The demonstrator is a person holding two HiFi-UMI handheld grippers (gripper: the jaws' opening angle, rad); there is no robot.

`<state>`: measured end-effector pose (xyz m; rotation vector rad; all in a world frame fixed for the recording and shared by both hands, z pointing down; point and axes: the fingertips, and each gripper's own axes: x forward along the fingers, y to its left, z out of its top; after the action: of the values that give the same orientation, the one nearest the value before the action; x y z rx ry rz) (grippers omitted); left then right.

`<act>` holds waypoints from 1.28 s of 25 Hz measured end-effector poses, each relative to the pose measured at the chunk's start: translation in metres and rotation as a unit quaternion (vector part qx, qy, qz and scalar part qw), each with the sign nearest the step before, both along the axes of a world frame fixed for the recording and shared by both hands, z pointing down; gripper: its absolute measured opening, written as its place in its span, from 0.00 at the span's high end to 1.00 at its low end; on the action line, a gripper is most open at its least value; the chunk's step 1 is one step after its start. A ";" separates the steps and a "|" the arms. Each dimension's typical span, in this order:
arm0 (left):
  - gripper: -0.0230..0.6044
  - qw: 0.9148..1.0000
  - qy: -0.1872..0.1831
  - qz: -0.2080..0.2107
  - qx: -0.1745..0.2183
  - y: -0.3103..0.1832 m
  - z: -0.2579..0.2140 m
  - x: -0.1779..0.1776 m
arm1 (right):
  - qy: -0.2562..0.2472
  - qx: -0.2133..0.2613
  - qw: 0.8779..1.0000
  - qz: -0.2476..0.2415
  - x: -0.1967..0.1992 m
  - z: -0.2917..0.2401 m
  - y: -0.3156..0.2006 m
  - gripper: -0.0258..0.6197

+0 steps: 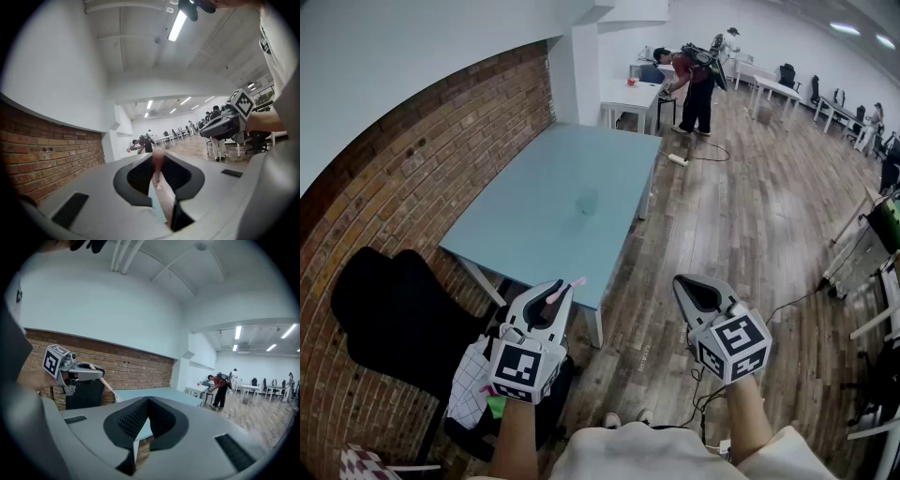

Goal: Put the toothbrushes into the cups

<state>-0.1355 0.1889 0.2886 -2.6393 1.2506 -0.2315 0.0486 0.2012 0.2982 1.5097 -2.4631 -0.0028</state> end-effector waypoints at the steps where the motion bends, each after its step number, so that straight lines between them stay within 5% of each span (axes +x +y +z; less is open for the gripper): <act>1: 0.86 1.000 -0.002 -0.001 -0.001 0.000 -0.001 0.004 | -0.004 -0.001 1.000 0.002 0.005 0.000 0.000 0.95; 23: 0.86 0.999 -0.018 -0.034 -0.014 -0.023 0.019 0.093 | -0.007 0.007 0.999 -0.032 0.087 0.018 -0.040 0.94; 32: 0.86 0.999 -0.026 -0.037 -0.017 -0.079 0.031 0.104 | 0.000 -0.004 0.999 -0.032 0.103 0.035 -0.088 0.94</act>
<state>-0.0317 0.1102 0.3193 -2.6012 1.3402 -0.3332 0.1517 0.1128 0.3328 1.4262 -2.5076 -0.0065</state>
